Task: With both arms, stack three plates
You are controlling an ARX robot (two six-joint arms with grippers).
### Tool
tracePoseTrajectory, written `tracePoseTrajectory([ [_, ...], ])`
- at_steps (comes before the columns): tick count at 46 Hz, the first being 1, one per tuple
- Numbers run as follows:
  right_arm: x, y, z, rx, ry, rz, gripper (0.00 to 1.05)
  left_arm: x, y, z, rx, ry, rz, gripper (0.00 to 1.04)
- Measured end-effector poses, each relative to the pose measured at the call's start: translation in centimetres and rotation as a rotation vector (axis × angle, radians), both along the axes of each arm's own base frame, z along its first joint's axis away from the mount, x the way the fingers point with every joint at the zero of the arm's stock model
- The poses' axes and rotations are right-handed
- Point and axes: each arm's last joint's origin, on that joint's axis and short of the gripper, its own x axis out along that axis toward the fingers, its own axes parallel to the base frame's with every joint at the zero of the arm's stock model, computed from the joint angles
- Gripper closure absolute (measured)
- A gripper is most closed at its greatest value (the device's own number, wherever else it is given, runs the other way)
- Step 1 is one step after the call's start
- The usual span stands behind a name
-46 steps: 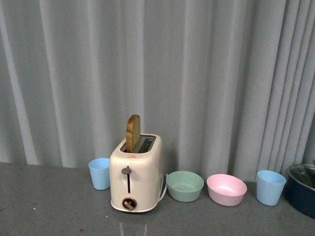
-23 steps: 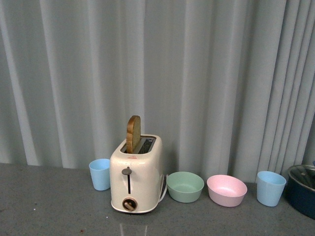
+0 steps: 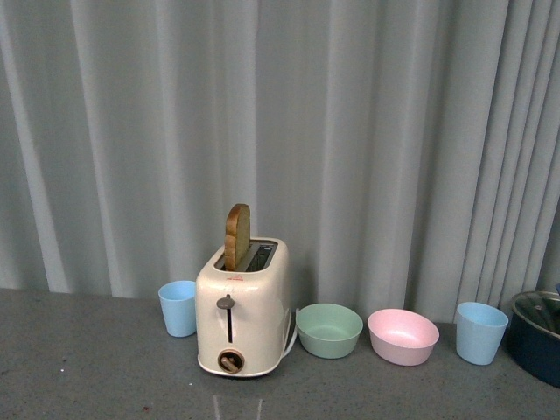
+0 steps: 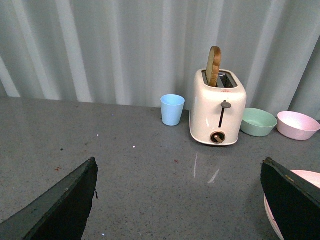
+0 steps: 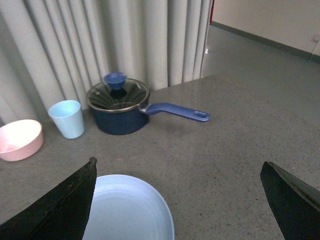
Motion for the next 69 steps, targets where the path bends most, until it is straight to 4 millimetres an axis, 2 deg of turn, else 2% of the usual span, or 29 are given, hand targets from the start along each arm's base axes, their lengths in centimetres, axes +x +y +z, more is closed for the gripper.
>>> tracePoseTrajectory([
  [14, 6.2, -8.9, -1.3, 0.096, 0.161, -0.066, 0.07, 0.0, 0.0, 0.0, 0.0, 0.0, 0.0, 0.07],
  [18, 7.7, -10.5, -1.9, 0.121, 0.219, -0.062, 0.07, 0.0, 0.0, 0.0, 0.0, 0.0, 0.0, 0.07],
  [26, 10.6, -12.5, -3.7, 0.143, 0.339, -0.016, 0.07, 0.0, 0.0, 0.0, 0.0, 0.0, 0.001, 0.07],
  [33, 12.2, -13.1, -6.3, 0.153, 0.468, 0.054, 0.07, 0.0, 0.0, 0.0, 0.0, 0.0, 0.001, 0.07],
  [48, 14.4, -12.3, -11.4, 0.196, 0.624, 0.218, 0.07, 0.0, 0.0, 0.0, 0.0, 0.0, 0.001, 0.07],
  [61, 14.9, -10.5, -13.3, 0.236, 0.604, 0.332, 0.07, 0.0, 0.0, 0.0, 0.0, 0.0, 0.001, 0.07],
  [69, 14.7, -10.1, -14.0, 0.261, 0.6, 0.351, 0.07, 0.0, 0.0, 0.0, 0.0, 0.0, 0.0, 0.07],
])
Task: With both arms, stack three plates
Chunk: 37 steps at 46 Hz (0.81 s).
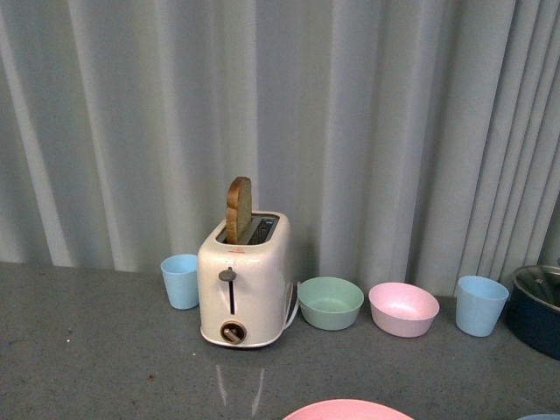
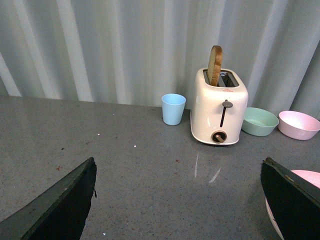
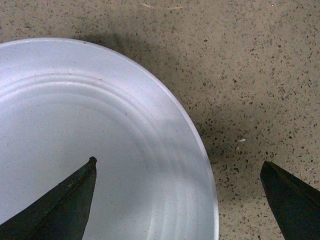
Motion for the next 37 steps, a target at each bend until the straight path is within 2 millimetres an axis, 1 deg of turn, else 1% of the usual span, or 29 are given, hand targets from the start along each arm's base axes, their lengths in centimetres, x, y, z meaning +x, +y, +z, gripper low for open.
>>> tracePoseTrajectory([
  [12, -1.0, 0.4, -1.0, 0.029, 0.014, -0.004, 0.07, 0.0, 0.0, 0.0, 0.0, 0.0, 0.0, 0.07],
  [22, -1.8, 0.0, -2.2, 0.048, 0.027, -0.022, 0.07, 0.0, 0.0, 0.0, 0.0, 0.0, 0.0, 0.07],
  [33, -2.2, -0.7, -2.3, 0.052, 0.019, -0.042, 0.07, 0.0, 0.0, 0.0, 0.0, 0.0, 0.0, 0.07],
  [34, -2.2, -0.7, -2.3, 0.052, 0.019, -0.044, 0.08, 0.0, 0.0, 0.0, 0.0, 0.0, 0.0, 0.07],
  [37, -2.4, -0.8, -2.3, 0.052, 0.021, -0.05, 0.21, 0.0, 0.0, 0.0, 0.0, 0.0, 0.0, 0.07],
])
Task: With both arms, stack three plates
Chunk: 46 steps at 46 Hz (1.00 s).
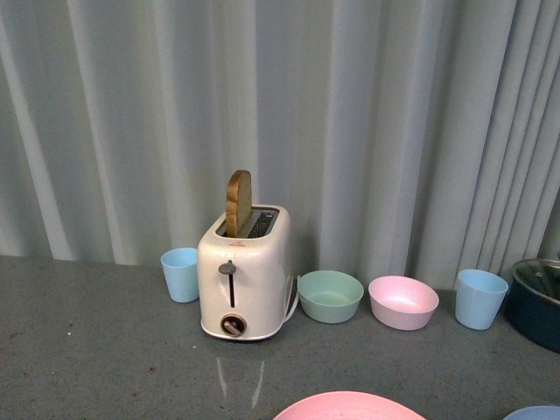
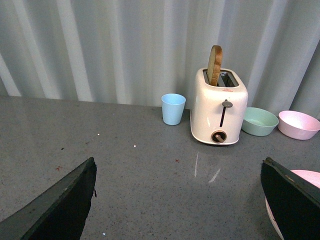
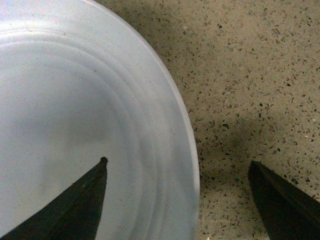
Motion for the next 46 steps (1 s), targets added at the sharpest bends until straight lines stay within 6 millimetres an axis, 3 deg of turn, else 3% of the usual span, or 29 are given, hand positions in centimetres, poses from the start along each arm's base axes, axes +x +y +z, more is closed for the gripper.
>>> tracePoseTrajectory([
  [19, -1.2, -0.9, 0.0, 0.024, -0.006, -0.03, 0.99, 0.0, 0.0, 0.0, 0.0, 0.0, 0.0, 0.07],
  [35, -2.3, -2.7, 1.9, 0.011, -0.043, -0.066, 1.02, 0.0, 0.0, 0.0, 0.0, 0.0, 0.0, 0.07],
  [46, -2.6, -3.1, 5.9, -0.022, -0.127, -0.06, 1.02, 0.0, 0.0, 0.0, 0.0, 0.0, 0.0, 0.07],
])
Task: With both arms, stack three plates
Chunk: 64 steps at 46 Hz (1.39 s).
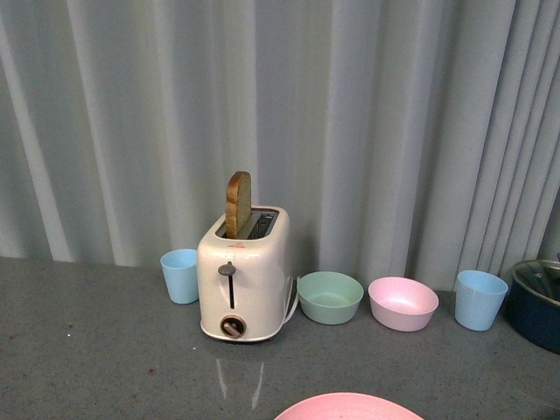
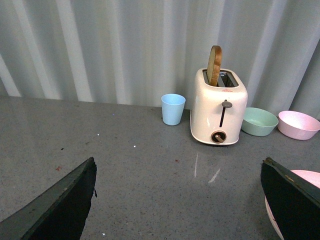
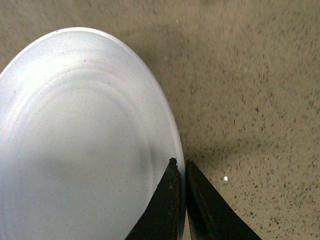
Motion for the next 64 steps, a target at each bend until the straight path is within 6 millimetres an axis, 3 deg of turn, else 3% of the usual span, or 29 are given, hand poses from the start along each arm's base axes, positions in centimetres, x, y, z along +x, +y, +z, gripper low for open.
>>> tracePoseTrajectory([
  [5, 0.4, 0.6, 2.3, -0.008, -0.061, 0.015, 1.02, 0.0, 0.0, 0.0, 0.0, 0.0, 0.0, 0.07],
  [8, 0.9, 1.7, 4.9, -0.008, -0.138, 0.044, 1.02, 0.0, 0.0, 0.0, 0.0, 0.0, 0.0, 0.07],
  [15, 2.0, 5.2, 8.6, 0.005, -0.263, 0.128, 1.02, 0.0, 0.0, 0.0, 0.0, 0.0, 0.0, 0.07],
  [21, 3.5, 10.2, 10.3, 0.086, -0.341, 0.234, 1.02, 0.0, 0.0, 0.0, 0.0, 0.0, 0.0, 0.07],
  [30, 4.4, 16.2, 7.8, 0.202, -0.267, 0.335, 1.02, 0.0, 0.0, 0.0, 0.0, 0.0, 0.0, 0.07],
  [39, 4.3, 19.6, 4.8, 0.248, -0.156, 0.406, 1.02, 0.0, 0.0, 0.0, 0.0, 0.0, 0.0, 0.07],
  [47, 4.4, 20.6, 2.8, 0.269, -0.084, 0.416, 1.02, 0.0, 0.0, 0.0, 0.0, 0.0, 0.0, 0.07],
  [64, 5.5, 20.6, -0.1, 0.326, -0.012, 0.365, 1.02, 0.0, 0.0, 0.0, 0.0, 0.0, 0.0, 0.07],
])
